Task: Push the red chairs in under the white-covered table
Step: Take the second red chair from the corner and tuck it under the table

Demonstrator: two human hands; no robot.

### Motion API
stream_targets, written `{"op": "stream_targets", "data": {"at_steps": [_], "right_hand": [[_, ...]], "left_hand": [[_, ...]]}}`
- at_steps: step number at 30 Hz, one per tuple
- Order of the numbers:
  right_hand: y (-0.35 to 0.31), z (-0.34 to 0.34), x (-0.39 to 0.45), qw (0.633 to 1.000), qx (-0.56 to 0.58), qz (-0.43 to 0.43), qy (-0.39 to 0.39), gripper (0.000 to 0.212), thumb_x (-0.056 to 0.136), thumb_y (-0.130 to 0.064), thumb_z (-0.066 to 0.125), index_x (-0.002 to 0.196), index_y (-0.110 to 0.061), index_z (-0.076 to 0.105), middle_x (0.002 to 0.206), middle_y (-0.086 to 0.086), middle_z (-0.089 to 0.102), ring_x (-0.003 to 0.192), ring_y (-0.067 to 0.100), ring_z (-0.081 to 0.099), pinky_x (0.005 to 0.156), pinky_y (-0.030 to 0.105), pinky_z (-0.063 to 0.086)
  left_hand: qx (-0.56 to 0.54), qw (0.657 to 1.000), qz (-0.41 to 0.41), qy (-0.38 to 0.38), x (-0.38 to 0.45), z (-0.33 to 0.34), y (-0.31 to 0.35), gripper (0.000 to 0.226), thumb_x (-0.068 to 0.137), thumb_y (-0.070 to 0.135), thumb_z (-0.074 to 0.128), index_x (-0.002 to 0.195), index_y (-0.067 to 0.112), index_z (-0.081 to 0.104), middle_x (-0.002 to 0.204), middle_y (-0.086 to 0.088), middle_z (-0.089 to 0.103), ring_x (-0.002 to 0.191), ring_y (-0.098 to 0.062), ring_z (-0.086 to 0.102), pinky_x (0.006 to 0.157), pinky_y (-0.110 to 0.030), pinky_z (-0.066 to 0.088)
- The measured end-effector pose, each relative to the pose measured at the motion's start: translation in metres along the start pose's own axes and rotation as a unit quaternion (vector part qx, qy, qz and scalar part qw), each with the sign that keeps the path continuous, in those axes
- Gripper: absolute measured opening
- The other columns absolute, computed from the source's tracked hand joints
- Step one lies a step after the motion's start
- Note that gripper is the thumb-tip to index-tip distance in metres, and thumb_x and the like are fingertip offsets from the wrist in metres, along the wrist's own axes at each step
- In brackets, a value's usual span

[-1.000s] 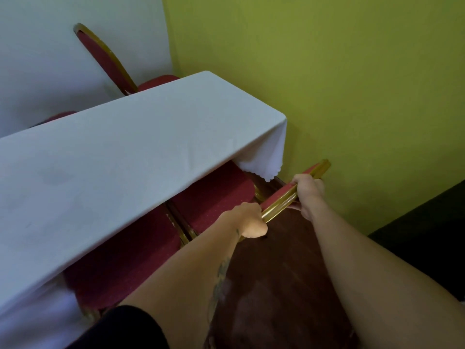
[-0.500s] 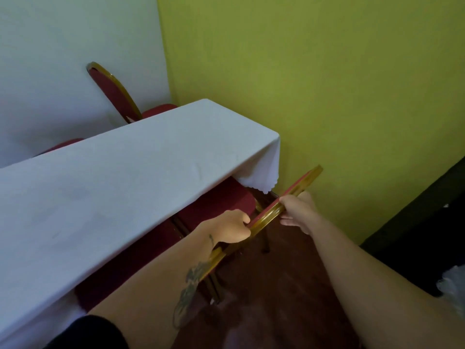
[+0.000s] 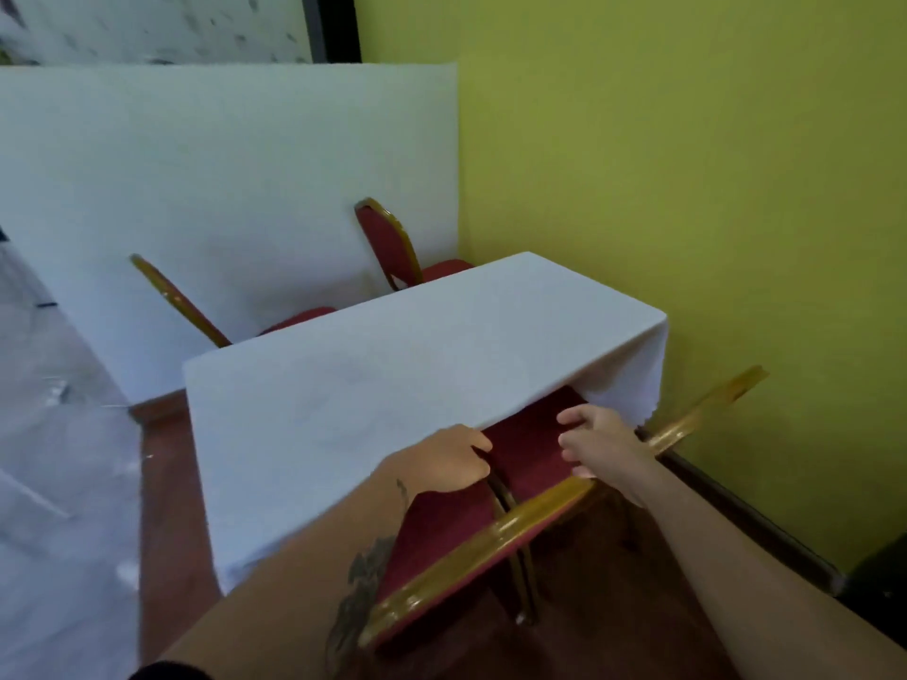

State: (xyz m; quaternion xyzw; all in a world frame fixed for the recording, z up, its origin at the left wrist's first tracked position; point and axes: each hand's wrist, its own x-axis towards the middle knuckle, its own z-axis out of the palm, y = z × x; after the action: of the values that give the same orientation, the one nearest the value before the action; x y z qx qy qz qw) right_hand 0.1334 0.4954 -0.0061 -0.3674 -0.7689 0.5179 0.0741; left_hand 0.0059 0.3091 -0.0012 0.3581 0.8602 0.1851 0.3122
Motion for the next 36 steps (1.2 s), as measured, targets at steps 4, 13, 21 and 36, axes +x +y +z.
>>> {"op": "stream_targets", "data": {"at_steps": [4,13,21,36], "right_hand": [[-0.051,0.071,-0.011,0.997,-0.03,-0.056,-0.054,0.028,0.09,-0.004,0.06,0.116,-0.014,0.064,0.092,0.009,0.069,0.092,0.03,0.073,0.075,0.039,0.06],[-0.18,0.267,-0.005,0.97,-0.139,-0.155,-0.129,0.033,0.087,-0.004,0.055,0.116,-0.018,0.065,0.097,0.005,0.07,0.078,0.021,0.069,0.069,0.034,0.057],[-0.306,0.452,0.02,0.955,-0.165,-0.204,-0.14,0.039,0.085,-0.007,0.053,0.12,-0.019,0.066,0.102,0.0,0.066,0.085,0.015,0.066,0.065,0.026,0.051],[-0.45,0.65,0.239,0.945,-0.193,-0.193,-0.179,0.058,0.086,-0.017,0.057,0.144,-0.014,0.052,0.144,0.01,0.056,0.127,0.028,0.054,0.095,0.036,0.05]], "left_hand": [[-0.018,0.998,-0.04,0.047,-0.048,-0.046,-0.077,0.05,0.097,0.022,0.055,0.146,0.018,0.054,0.147,-0.009,0.056,0.132,-0.025,0.055,0.107,-0.03,0.042],[-0.026,0.977,-0.124,0.169,-0.143,-0.184,-0.275,0.048,0.095,0.018,0.051,0.142,0.022,0.058,0.147,-0.005,0.055,0.129,-0.026,0.056,0.11,-0.036,0.045],[0.016,0.951,-0.143,0.272,-0.204,-0.322,-0.405,0.039,0.095,0.007,0.05,0.129,0.012,0.069,0.132,-0.009,0.067,0.116,-0.029,0.063,0.1,-0.037,0.052],[0.037,0.954,-0.142,0.261,-0.046,-0.493,-0.575,0.049,0.097,0.013,0.049,0.145,0.023,0.055,0.144,-0.003,0.06,0.128,-0.024,0.057,0.104,-0.032,0.049]]}}
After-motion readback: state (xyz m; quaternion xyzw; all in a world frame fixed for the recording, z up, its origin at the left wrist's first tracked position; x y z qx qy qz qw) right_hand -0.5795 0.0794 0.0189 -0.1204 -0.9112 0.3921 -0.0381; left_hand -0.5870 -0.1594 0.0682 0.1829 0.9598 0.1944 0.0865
